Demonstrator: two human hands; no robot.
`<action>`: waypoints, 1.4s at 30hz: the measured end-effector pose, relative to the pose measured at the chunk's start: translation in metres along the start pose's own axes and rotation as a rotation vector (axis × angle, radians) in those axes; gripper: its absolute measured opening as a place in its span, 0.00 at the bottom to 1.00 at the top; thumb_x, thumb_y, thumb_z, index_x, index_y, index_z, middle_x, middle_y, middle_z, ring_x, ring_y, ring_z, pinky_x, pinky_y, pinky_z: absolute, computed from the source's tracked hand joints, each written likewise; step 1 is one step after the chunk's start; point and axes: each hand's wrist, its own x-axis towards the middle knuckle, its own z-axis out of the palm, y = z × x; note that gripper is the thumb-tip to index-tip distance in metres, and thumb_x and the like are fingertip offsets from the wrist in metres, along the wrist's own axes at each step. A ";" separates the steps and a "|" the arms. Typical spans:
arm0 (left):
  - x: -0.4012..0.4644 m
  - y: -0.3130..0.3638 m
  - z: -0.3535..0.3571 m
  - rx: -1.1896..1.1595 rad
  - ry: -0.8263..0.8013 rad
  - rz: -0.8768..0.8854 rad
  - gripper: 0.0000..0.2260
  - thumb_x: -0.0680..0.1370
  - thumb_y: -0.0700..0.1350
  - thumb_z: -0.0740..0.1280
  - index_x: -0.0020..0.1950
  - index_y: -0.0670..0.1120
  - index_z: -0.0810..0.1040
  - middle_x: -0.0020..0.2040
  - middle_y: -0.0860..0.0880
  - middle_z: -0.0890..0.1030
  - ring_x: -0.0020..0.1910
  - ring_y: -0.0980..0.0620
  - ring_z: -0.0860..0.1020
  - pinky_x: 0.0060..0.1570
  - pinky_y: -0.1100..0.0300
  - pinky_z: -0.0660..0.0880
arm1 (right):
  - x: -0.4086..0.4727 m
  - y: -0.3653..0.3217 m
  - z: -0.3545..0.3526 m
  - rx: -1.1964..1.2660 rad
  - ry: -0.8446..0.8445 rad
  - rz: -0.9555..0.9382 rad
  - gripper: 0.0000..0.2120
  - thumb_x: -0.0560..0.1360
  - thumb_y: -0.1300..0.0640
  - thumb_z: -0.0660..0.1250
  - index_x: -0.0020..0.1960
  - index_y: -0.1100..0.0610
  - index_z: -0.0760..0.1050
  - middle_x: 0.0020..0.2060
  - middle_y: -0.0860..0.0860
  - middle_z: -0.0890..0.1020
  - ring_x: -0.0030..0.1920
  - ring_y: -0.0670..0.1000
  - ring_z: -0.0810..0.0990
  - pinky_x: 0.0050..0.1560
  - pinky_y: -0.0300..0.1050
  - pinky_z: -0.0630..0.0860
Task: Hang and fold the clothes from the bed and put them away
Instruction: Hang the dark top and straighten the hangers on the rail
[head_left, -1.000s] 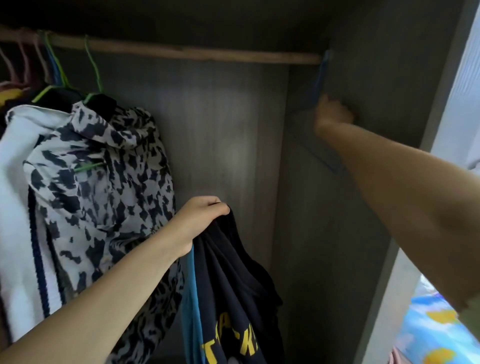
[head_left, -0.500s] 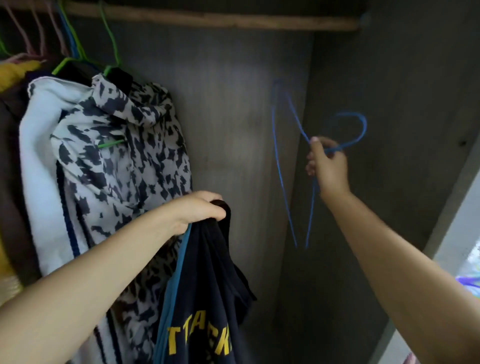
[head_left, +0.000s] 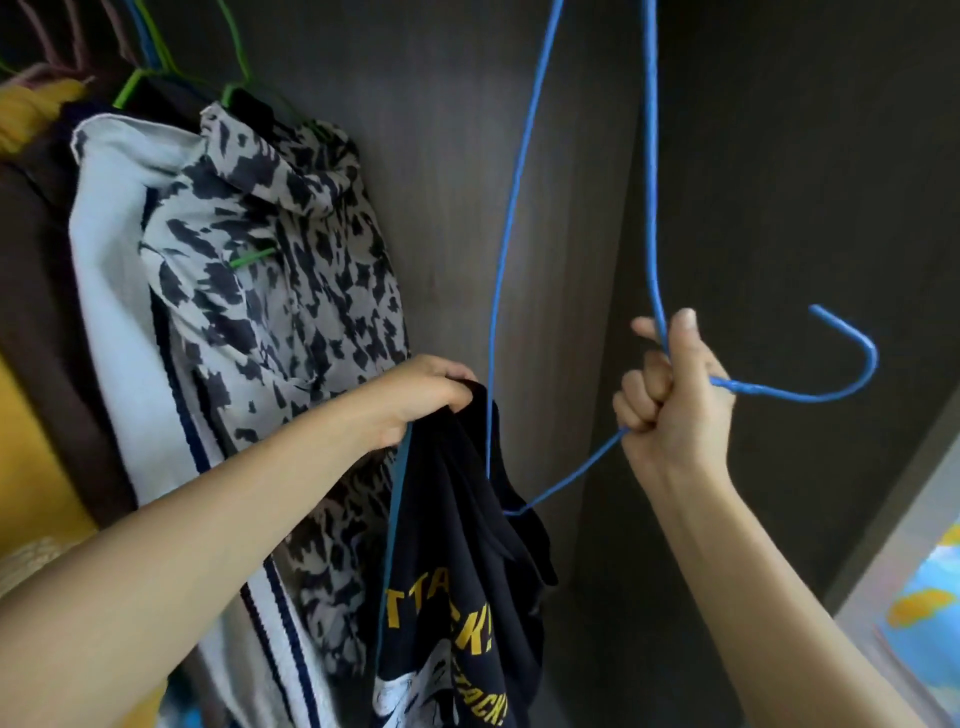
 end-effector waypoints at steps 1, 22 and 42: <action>0.000 0.004 -0.003 -0.026 0.012 0.014 0.18 0.73 0.29 0.59 0.34 0.47 0.81 0.30 0.49 0.79 0.33 0.52 0.77 0.35 0.65 0.72 | -0.005 0.009 0.000 -0.027 -0.012 0.008 0.17 0.76 0.46 0.63 0.37 0.53 0.83 0.19 0.43 0.59 0.18 0.41 0.55 0.21 0.32 0.53; 0.039 -0.009 -0.007 0.290 0.172 0.213 0.15 0.74 0.31 0.61 0.34 0.48 0.78 0.37 0.46 0.80 0.37 0.50 0.79 0.28 0.64 0.77 | 0.003 -0.019 0.007 -1.027 -0.344 0.760 0.08 0.81 0.61 0.58 0.51 0.62 0.74 0.22 0.46 0.59 0.20 0.42 0.55 0.19 0.32 0.51; -0.071 0.096 -0.072 -0.454 0.180 0.469 0.27 0.69 0.42 0.67 0.68 0.51 0.70 0.30 0.58 0.79 0.36 0.59 0.78 0.33 0.64 0.70 | 0.139 0.000 0.273 -0.941 -0.438 -0.009 0.20 0.77 0.68 0.64 0.67 0.68 0.66 0.58 0.67 0.78 0.58 0.61 0.79 0.52 0.55 0.78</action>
